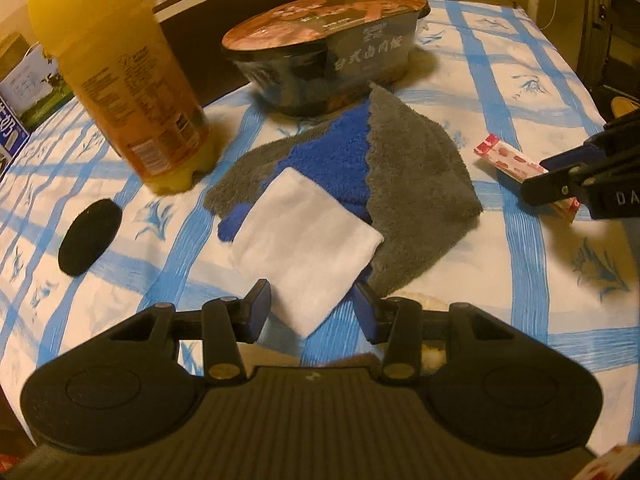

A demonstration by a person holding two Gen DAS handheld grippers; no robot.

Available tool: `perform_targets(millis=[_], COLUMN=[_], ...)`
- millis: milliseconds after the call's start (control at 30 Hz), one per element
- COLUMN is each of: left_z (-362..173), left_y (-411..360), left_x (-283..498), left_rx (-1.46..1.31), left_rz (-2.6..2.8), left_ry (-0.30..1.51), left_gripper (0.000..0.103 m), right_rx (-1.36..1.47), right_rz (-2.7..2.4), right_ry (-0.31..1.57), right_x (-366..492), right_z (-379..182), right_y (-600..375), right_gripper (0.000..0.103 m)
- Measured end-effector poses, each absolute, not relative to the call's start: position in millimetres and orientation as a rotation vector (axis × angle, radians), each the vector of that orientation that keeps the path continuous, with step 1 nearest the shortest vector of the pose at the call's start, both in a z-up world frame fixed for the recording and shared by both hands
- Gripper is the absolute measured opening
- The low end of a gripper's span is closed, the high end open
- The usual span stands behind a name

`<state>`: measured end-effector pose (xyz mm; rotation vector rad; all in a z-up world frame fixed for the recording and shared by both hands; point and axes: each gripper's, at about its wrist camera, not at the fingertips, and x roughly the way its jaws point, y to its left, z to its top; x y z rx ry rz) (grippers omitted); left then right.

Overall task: Organize soft objects
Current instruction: 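Close the left tool on the white cloth while the right tool lifts the packet, then carry both items over the brown box and open the left tool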

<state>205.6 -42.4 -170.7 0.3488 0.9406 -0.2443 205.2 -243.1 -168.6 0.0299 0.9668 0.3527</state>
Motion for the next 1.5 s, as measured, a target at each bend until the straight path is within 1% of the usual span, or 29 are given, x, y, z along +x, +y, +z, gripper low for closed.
perform_targets(millis=[67, 133, 167, 200, 233, 533, 1033, 1500], left_z=[-170.9, -170.5, -170.6, -169.9, -169.3, -146.7, -99.0, -64.9], left_y=[-39.8, -36.1, -33.2, -31.7, -30.3, -8.7, 51.9, 80.3], left_x=[208.7, 211.2, 212.3, 211.8, 212.2, 197.4, 180.7, 201.7], left_rx=[0.332, 0.298, 0.272, 0.252, 0.244, 0.199, 0.149, 0.167], left_rz=[-0.253, -0.271, -0.288, -0.295, -0.296, -0.286, -0.155, -0.101], left_ry=[0.941, 0.946, 0.950, 0.948, 0.945, 0.894, 0.812, 0.715], left_gripper=[0.042, 0.031, 0.023, 0.010, 0.003, 0.002, 0.002, 0.002], right_rx=[0.032, 0.033, 0.032, 0.032, 0.033, 0.046, 0.080, 0.045], right_rz=[0.351, 0.351, 0.350, 0.350, 0.349, 0.349, 0.352, 0.413], right_ry=[0.967, 0.968, 0.967, 0.967, 0.967, 0.941, 0.880, 0.797], right_x=[205.9, 206.7, 206.7, 206.8, 206.8, 205.6, 208.3, 239.3], right_z=[-168.7, -168.8, -168.9, -168.8, -168.8, -158.4, -132.2, -96.6], right_y=[-243.6, -243.8, -243.9, -244.1, -244.1, -248.6, -258.2, -255.7], right_gripper=[0.026, 0.026, 0.026, 0.026, 0.026, 0.026, 0.026, 0.026])
